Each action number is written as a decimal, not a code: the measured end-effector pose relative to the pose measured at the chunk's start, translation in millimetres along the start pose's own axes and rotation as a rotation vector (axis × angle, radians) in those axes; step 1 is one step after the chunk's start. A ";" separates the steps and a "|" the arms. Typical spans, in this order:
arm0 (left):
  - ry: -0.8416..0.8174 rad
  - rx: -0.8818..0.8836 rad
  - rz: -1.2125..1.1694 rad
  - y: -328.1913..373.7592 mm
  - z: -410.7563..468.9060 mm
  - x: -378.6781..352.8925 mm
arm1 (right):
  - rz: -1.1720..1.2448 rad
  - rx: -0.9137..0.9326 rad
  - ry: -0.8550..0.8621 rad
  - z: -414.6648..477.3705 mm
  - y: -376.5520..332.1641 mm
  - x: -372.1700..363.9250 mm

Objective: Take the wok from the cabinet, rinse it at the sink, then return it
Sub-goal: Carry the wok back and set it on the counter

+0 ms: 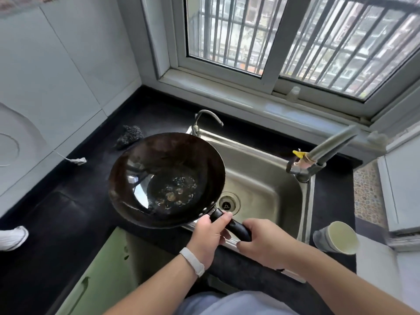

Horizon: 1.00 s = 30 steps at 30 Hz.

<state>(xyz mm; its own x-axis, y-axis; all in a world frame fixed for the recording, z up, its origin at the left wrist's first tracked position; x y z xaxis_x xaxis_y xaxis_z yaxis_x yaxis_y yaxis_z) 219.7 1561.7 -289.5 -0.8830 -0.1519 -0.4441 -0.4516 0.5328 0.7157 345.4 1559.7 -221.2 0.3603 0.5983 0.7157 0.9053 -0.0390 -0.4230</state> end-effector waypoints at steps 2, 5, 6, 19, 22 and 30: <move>0.006 -0.021 -0.001 4.7 0.0 4.1 | 0.003 0.012 0.003 3.0 -5.8 -0.7; 0.023 -0.040 -0.011 8.9 -3.0 7.3 | 0.008 0.046 0.015 4.0 -11.4 -0.7; 0.028 -0.044 -0.012 9.4 -4.8 7.1 | 0.008 0.058 0.022 3.1 -12.0 -0.3; 0.187 -0.206 -0.168 0.4 -77.2 -35.7 | -0.038 0.336 0.042 -53.2 2.3 15.9; 0.223 -0.259 -0.195 -9.1 -101.3 -52.2 | -0.059 0.398 0.032 -73.5 14.0 17.3; 0.378 -0.362 -0.270 -42.1 -159.9 -63.5 | -0.056 0.515 -0.049 -117.1 24.9 0.6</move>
<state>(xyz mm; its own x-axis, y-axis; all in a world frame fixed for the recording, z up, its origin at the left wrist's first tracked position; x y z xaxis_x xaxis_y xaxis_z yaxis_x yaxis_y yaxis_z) 274.3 1415.8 -205.2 -0.6854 -0.5640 -0.4606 -0.6228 0.1262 0.7721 394.5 1465.4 -166.3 0.2919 0.6255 0.7236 0.6905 0.3856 -0.6119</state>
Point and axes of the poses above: each hand's wrist, its own z-axis towards the middle knuckle, its own x-axis out of the back of the hand, y = z × x, the point moved 9 cm from there along z, towards the middle knuckle, and after that the axes turned 6 degrees about -z, right-handed, at the moved point
